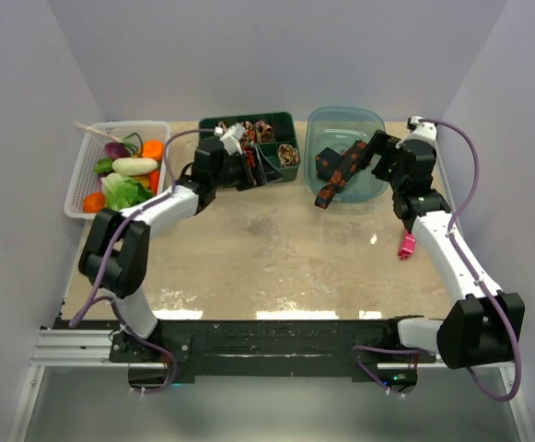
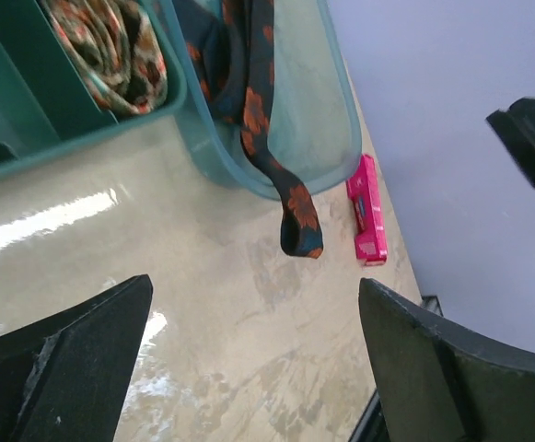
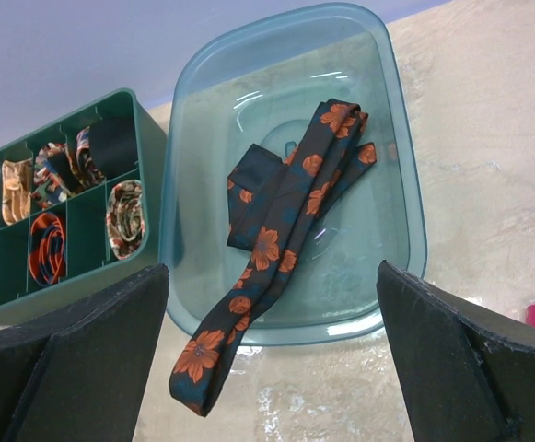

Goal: Roll the ties
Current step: Pick up the tie from the bin.

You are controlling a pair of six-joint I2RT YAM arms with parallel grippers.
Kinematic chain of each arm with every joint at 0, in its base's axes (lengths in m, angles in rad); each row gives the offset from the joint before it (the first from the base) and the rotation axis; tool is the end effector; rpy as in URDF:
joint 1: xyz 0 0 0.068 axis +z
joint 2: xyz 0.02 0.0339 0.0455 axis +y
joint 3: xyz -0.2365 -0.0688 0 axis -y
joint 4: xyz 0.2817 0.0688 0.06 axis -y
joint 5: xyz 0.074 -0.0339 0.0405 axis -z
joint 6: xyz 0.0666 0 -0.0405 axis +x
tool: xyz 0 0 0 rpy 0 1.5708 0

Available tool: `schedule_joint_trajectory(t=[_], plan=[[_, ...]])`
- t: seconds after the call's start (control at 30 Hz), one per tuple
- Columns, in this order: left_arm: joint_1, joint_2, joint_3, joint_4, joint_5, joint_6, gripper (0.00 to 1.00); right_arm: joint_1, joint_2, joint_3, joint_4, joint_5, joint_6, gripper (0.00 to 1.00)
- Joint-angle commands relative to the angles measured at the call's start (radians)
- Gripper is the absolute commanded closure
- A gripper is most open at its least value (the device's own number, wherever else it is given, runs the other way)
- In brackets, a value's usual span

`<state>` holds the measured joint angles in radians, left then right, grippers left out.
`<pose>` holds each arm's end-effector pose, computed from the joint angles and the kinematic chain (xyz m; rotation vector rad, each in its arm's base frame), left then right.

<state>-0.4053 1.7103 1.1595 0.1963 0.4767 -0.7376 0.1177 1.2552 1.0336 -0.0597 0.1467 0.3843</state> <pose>0.4008 -0.2052 0.2052 0.0029 2.0829 -1.1930 0.3676 0.0337 0.2961 0.3475 1.8215 0.2140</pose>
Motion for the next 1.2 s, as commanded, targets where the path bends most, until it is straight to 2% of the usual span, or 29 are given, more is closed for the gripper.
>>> schedule_joint_trajectory(t=[0.0,0.27,0.43,0.6,0.8,0.9,1.0,1.03,1.13,1.17], plan=[[-0.064,0.118,0.022,0.169,0.161,-0.195,0.03,0.003,-0.023,-0.006,0.012,-0.013,-0.010,0.01],[-0.174,0.350,0.075,0.437,0.238,-0.442,0.09,0.002,-0.048,-0.021,0.000,-0.006,-0.019,0.01],[-0.199,0.455,0.127,0.534,0.235,-0.509,0.14,0.002,-0.059,-0.029,-0.006,-0.009,-0.024,0.01],[-0.201,0.525,0.201,0.537,0.227,-0.528,0.20,0.003,-0.069,-0.035,-0.014,-0.007,-0.033,0.01],[-0.205,0.624,0.356,0.497,0.240,-0.539,0.35,0.002,-0.076,-0.035,-0.019,0.007,-0.047,0.01],[-0.210,0.661,0.413,0.463,0.255,-0.526,0.45,0.002,-0.076,-0.035,-0.019,0.010,-0.050,0.01],[-0.213,0.670,0.416,0.463,0.260,-0.526,0.64,0.002,-0.071,-0.037,-0.020,0.010,-0.050,0.01],[-0.213,0.667,0.413,0.465,0.258,-0.526,0.75,0.003,-0.069,-0.037,-0.019,0.008,-0.048,0.01],[-0.216,0.651,0.394,0.466,0.267,-0.514,0.92,0.003,-0.066,-0.037,-0.015,0.004,-0.048,0.01],[-0.216,0.643,0.391,0.462,0.272,-0.504,0.95,0.003,-0.065,-0.035,-0.014,0.002,-0.047,0.01]])
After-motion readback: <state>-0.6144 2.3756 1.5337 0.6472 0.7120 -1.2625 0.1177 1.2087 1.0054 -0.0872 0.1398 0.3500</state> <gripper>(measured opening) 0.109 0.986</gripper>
